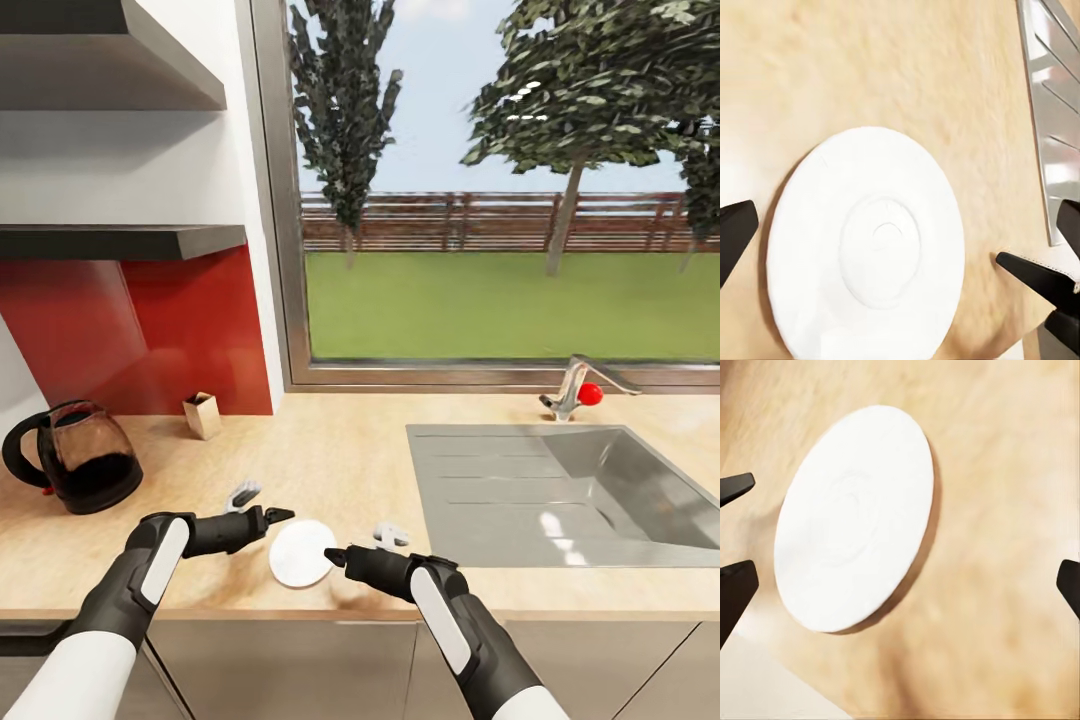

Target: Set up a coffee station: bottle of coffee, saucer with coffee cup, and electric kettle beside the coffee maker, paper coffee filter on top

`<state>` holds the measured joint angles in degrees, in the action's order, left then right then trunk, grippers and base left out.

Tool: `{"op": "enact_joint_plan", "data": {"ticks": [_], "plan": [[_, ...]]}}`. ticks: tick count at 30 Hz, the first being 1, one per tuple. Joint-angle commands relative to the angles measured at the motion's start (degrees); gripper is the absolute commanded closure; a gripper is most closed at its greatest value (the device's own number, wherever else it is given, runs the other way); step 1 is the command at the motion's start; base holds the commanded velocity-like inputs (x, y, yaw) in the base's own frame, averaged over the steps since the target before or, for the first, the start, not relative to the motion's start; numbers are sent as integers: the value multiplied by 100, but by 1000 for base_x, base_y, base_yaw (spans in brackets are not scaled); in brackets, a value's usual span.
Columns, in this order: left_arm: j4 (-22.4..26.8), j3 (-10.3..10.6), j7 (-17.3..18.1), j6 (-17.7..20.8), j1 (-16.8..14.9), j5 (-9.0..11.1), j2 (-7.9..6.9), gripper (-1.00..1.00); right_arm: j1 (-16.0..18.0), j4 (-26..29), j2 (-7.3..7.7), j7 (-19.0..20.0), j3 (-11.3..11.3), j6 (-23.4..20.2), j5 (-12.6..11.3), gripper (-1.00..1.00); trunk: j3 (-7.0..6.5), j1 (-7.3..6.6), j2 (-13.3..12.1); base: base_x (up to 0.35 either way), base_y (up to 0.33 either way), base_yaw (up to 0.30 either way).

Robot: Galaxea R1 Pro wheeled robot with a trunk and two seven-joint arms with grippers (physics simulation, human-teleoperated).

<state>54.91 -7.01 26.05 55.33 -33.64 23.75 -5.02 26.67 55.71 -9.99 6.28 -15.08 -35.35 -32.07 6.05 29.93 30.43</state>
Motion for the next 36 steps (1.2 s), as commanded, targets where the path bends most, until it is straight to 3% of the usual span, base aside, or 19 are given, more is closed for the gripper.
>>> {"op": "enact_joint_plan", "data": {"ticks": [1,9,21,25,32,36], "plan": [[-2,-12,27,30,-4,-25,2,-100,5,-23,-1,14,5,-25,8,-100,11,3,11,3,0,0],[-7,-11,-258,56,2,-11,72,-100,5,-72,-1,18,5,-25,8,-100,11,3,11,0,0,0],[-7,4,-286,99,204,-19,86,-100,5,-78,-1,18,5,-25,8,-100,11,3,11,0,0,0],[-7,144,-284,101,239,-16,84,-100,5,-78,-1,20,5,-25,8,-100,11,3,11,0,0,0],[-7,173,-284,101,243,-11,96,-100,3,-78,-1,19,5,-25,8,-100,11,3,11,0,0,0],[-7,174,-284,101,244,-11,169,-100,3,-78,-1,16,5,-25,8,-100,11,3,11,0,0,0]]}}
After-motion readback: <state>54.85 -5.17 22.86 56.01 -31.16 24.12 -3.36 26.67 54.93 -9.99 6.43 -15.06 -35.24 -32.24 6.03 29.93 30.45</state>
